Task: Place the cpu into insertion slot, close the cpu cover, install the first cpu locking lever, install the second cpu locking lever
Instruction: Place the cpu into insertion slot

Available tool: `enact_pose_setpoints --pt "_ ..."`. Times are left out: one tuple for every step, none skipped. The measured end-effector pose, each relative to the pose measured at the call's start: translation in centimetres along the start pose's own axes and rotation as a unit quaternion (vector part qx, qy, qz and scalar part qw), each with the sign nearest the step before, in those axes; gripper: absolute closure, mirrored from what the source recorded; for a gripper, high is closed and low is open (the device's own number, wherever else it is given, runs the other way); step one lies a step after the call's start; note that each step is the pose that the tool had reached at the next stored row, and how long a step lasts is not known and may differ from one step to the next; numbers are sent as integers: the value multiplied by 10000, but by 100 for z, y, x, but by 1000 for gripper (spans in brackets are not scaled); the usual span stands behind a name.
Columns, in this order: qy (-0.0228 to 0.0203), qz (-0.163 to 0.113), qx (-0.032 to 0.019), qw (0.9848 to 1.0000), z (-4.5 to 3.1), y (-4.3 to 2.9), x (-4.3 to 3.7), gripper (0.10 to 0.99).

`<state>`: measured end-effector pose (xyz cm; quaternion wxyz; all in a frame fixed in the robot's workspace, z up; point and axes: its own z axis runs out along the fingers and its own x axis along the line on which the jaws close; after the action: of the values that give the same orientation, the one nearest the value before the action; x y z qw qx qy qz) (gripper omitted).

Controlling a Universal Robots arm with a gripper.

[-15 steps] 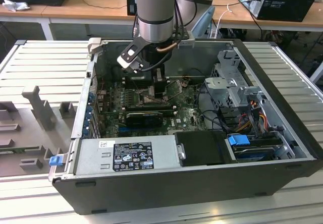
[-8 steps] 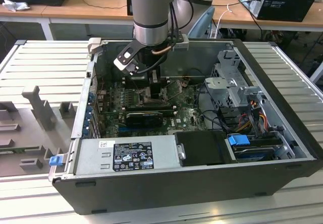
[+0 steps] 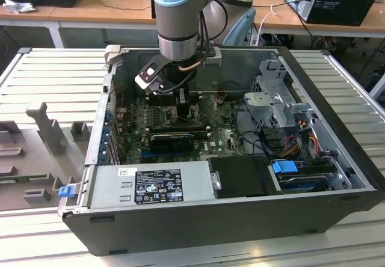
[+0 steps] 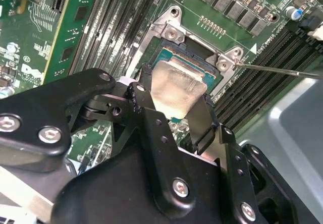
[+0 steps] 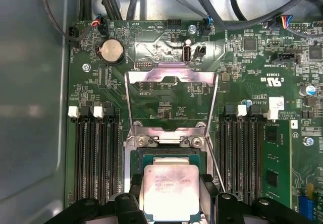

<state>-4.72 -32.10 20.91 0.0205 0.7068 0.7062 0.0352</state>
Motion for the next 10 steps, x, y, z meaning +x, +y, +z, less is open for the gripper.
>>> enact_pose_setpoints --pt "0 0 0 10000 5 -1 0 561" --pt "0 1 0 10000 11 -2 0 561" --pt "0 1 1 10000 19 -4 0 561" --pt "0 1 2 10000 33 -5 0 561" --pt "0 6 3 10000 45 -7 2 561" --pt "-3 27 4 10000 54 -8 10 561" --pt "-3 44 4 10000 58 -7 14 561" --pt "-4 58 4 10000 61 -6 17 561" --pt "-6 65 4 10000 63 -6 17 561" --pt "-6 70 4 10000 67 -4 17 561"
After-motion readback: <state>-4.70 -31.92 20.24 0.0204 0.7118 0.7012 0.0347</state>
